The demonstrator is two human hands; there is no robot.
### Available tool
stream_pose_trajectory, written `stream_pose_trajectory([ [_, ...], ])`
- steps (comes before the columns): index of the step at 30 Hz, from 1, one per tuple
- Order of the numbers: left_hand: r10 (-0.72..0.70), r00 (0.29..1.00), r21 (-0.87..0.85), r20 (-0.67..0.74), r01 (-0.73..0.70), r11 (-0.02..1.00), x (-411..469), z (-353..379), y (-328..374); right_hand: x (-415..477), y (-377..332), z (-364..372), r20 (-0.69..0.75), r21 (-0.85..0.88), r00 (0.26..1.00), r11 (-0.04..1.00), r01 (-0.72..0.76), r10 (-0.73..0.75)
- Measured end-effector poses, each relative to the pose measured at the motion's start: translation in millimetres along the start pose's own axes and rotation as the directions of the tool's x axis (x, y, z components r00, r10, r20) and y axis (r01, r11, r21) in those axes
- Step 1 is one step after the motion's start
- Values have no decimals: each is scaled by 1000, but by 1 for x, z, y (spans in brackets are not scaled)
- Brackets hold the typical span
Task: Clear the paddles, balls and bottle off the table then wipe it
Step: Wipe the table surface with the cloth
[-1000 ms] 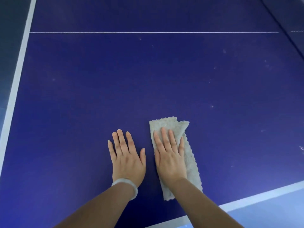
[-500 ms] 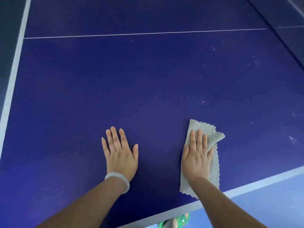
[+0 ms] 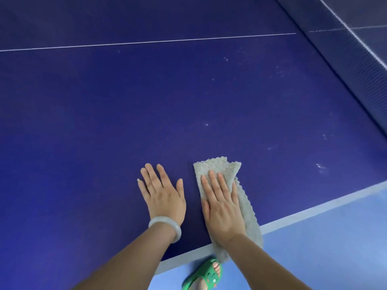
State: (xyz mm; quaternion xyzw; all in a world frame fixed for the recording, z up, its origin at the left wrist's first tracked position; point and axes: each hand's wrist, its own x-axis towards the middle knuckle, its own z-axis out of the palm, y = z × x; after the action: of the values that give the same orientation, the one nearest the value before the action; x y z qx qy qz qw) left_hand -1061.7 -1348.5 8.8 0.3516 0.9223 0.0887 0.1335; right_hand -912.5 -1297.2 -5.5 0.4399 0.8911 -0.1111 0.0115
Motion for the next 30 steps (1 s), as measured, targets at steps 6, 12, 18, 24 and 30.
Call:
stream_pose_trajectory([
  [6,-41,997,148,-63,50,988,-3,15,8,10,93,-20,-12,6,956,956,-293,293],
  [12,-48,997,161,-68,59,985,-2,18,9,13,30,-6,-90,46,966,970,-239,242],
  [18,-42,994,193,-98,60,979,-2,19,10,66,79,-22,54,-99,938,932,347,-343],
  [24,-40,993,215,-107,62,975,-2,20,9,67,138,-32,-88,94,872,876,-473,481],
  [30,-24,990,179,-140,49,983,-2,20,10,44,27,-9,-55,-29,982,983,179,-181],
])
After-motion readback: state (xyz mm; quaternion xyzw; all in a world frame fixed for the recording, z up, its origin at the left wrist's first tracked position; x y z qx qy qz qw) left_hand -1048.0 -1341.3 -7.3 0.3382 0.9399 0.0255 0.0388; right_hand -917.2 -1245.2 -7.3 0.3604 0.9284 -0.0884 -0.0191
